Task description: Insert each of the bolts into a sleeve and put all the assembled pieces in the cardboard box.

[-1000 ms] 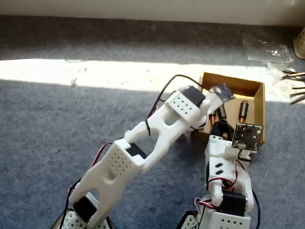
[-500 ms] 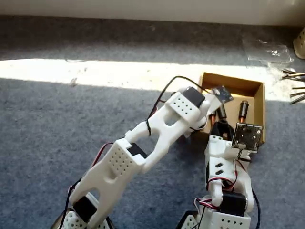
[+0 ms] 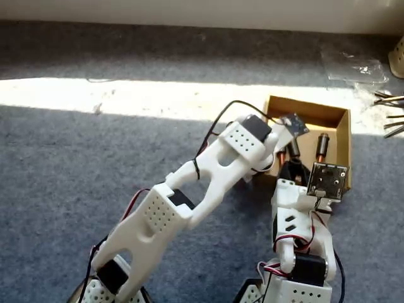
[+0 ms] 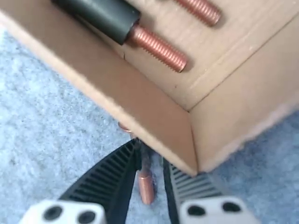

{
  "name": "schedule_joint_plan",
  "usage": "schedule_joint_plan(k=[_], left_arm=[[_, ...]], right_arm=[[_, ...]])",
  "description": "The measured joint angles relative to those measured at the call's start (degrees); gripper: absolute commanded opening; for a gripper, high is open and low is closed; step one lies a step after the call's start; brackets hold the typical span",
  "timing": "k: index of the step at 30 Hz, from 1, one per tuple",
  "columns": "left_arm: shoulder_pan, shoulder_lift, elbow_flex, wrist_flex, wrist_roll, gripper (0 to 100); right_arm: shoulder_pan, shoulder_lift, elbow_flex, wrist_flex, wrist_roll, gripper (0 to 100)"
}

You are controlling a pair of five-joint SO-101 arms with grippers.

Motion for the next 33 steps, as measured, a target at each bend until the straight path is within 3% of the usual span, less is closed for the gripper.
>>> schedule_joint_plan(k=[18, 22, 33], left_arm=[[-1.1, -0.8, -0.1, -0.5, -0.2, 8], [-1.4, -0.8, -0.1, -0.8, -0.2, 14], [-1.8, 3.4, -0.1, -2.6, 2.6, 14]], right_arm=[[0.0, 0.0, 0.0, 0.0, 0.0, 0.4], [0.0, 0.0, 0.0, 0.0, 0.0, 0.4], [0.0, 0.0, 0.0, 0.0, 0.0, 0.4]])
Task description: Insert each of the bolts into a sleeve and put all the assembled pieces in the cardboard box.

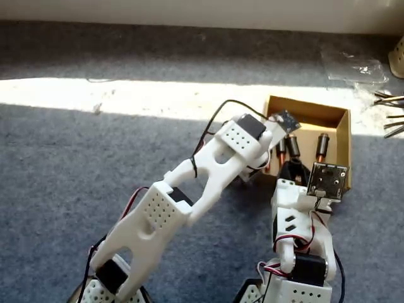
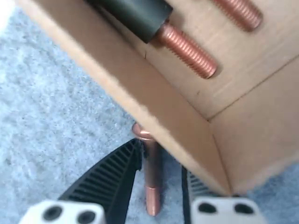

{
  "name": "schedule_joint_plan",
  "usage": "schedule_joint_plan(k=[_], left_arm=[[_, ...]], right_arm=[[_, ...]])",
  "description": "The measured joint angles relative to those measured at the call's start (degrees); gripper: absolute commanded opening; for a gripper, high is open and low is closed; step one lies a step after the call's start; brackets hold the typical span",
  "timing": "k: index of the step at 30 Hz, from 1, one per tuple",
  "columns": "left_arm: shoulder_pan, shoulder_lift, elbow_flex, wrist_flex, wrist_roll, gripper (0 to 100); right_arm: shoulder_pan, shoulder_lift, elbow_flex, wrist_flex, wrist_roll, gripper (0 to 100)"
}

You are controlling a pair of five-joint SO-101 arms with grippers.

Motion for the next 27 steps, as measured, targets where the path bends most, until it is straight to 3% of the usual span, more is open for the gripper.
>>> schedule_joint_plan(k=[10, 16, 27], left_arm=[[0.0, 0.2, 0.0, -1.2, 0.0, 13], [0.4, 0.2, 0.0, -1.5, 0.1, 1], [-0.1, 0.3, 0.1, -2.2, 0.1, 1]], right_arm=[[0.0, 0.0, 0.0, 0.0, 0.0, 0.4], [0.0, 0.0, 0.0, 0.0, 0.0, 0.4], [0.0, 0.0, 0.0, 0.0, 0.0, 0.4]])
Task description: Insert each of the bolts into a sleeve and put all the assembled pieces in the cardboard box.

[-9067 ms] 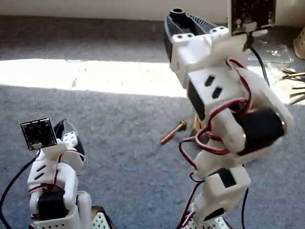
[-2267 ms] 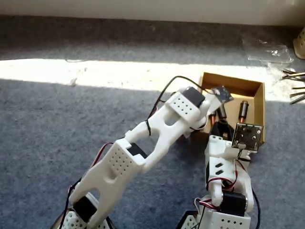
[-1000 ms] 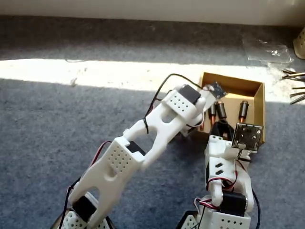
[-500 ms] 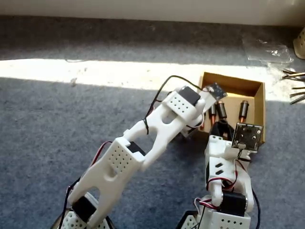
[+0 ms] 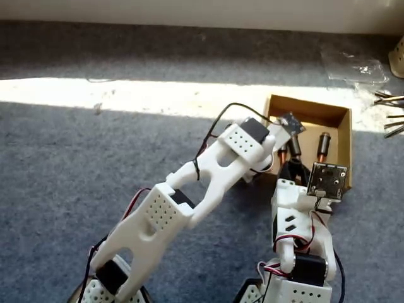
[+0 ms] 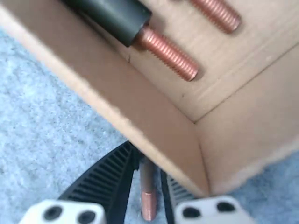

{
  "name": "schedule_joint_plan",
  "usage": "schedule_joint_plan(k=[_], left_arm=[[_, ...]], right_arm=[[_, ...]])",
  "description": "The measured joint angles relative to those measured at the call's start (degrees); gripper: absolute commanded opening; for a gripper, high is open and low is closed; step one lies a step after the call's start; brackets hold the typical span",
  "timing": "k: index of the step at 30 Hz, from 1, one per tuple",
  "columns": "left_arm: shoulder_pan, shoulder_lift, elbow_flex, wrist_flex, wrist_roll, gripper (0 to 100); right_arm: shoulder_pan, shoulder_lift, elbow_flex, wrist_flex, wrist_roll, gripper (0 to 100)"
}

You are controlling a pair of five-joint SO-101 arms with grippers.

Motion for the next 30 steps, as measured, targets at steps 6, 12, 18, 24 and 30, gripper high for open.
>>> schedule_joint_plan(k=[6, 12, 18, 24, 30], left_arm=[[-0.8, -3.0, 0.1, 1.8, 0.0, 1], [-2.3, -14.7, 0.0, 10.9, 0.0, 1], [-8.9, -25.1, 1.9, 13.1, 0.0, 1], [-18.6, -34.7, 8.2, 13.6, 0.1, 1], [-21.9, -47.7, 19.3, 13.6, 0.1, 1]], right_arm=[[-2.3, 0.0, 0.0, 0.0, 0.0, 0.4], [-9.1, 0.0, 2.3, 0.0, 0.0, 0.4], [-9.6, 0.0, 3.4, -3.3, 0.0, 0.4], [-9.7, 0.0, 8.7, -13.0, 0.0, 0.4], [-18.8, 0.1, 8.8, -15.7, 0.0, 0.4]])
